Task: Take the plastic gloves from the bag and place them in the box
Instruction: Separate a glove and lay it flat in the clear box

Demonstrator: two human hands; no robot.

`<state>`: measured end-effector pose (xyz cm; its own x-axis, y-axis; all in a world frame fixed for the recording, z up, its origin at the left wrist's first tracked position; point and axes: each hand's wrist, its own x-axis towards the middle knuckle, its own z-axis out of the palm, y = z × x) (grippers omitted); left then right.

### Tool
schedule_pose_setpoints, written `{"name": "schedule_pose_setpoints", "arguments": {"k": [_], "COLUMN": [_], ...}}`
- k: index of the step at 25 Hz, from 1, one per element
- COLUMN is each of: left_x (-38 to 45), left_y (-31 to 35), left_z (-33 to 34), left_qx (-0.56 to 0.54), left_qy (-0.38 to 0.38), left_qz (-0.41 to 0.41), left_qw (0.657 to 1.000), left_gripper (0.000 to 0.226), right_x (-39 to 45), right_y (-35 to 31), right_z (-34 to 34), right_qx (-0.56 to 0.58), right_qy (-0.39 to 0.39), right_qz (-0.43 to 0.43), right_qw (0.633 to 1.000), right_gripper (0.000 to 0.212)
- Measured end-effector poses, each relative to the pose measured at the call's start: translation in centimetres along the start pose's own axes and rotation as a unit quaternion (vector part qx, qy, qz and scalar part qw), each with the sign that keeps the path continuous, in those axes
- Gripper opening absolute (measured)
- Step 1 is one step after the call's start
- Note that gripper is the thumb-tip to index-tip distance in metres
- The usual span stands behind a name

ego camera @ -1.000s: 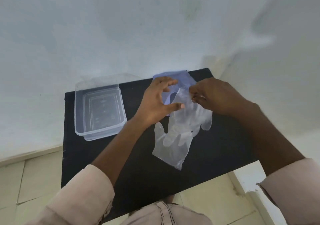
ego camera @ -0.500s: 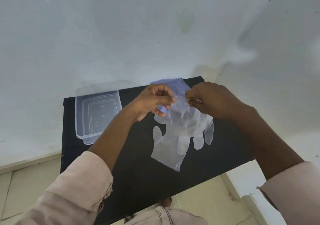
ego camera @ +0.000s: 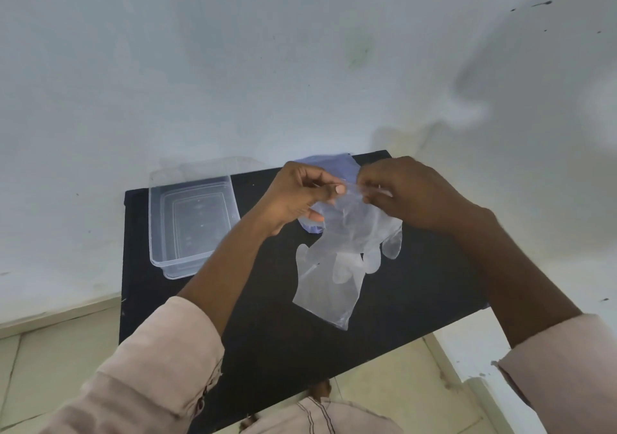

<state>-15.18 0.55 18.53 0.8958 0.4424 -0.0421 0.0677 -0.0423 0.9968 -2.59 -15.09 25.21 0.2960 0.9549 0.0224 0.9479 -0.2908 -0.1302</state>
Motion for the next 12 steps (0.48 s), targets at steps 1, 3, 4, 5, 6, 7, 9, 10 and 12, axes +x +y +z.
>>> {"name": "schedule_pose_setpoints", "arguments": {"k": [1, 3, 4, 5, 6, 7, 9, 10, 12], "left_x": [-0.1, -0.2, -0.2, -0.2, -0.1, -0.1, -0.2, -0.2, -0.4], "left_y": [-0.1, -0.1, -0.1, -0.2, -0.1, -0.1, -0.1, 0.0, 0.1], "left_z": [-0.2, -0.9, -1.3, -1.6, -1.8, -2.0, -2.5, -2.6, -2.8], "left_qx": [-0.01, -0.018, -0.019, -0.019, -0.021, -0.023, -0.028, -0.027, -0.019], "left_qy": [0.003, 0.007, 0.01, 0.014, 0.017, 0.02, 0.025, 0.026, 0.031], "left_qz": [0.0, 0.0, -0.001, -0.002, -0.003, -0.004, -0.007, -0.009, -0.01], "left_qw": [1.0, 1.0, 1.0, 1.0, 1.0, 1.0, 0.999, 0.999, 0.999], "left_gripper": [0.009, 0.008, 0.009, 0.009, 0.01, 0.009, 0.008, 0.008, 0.008], "right_x": [-0.4, -1.7, -2.3, -2.9, -3.2, -3.3, -2.6, -2.1, -0.8], "right_y": [0.8, 2.2, 2.7, 3.1, 3.3, 3.5, 3.6, 3.6, 3.5], "right_z": [0.2, 0.6, 1.0, 1.6, 2.4, 3.2, 4.9, 5.7, 6.9], "right_qx": [0.054, 0.172, 0.223, 0.271, 0.319, 0.368, 0.448, 0.477, 0.544], "right_qy": [0.043, 0.119, 0.136, 0.135, 0.119, 0.094, 0.051, 0.043, 0.052], "right_qz": [0.025, 0.118, 0.16, 0.194, 0.214, 0.221, 0.208, 0.197, 0.174], "right_qw": [0.997, 0.971, 0.952, 0.933, 0.916, 0.898, 0.868, 0.856, 0.819], "right_gripper": [0.026, 0.063, 0.078, 0.088, 0.094, 0.098, 0.094, 0.088, 0.069]}}
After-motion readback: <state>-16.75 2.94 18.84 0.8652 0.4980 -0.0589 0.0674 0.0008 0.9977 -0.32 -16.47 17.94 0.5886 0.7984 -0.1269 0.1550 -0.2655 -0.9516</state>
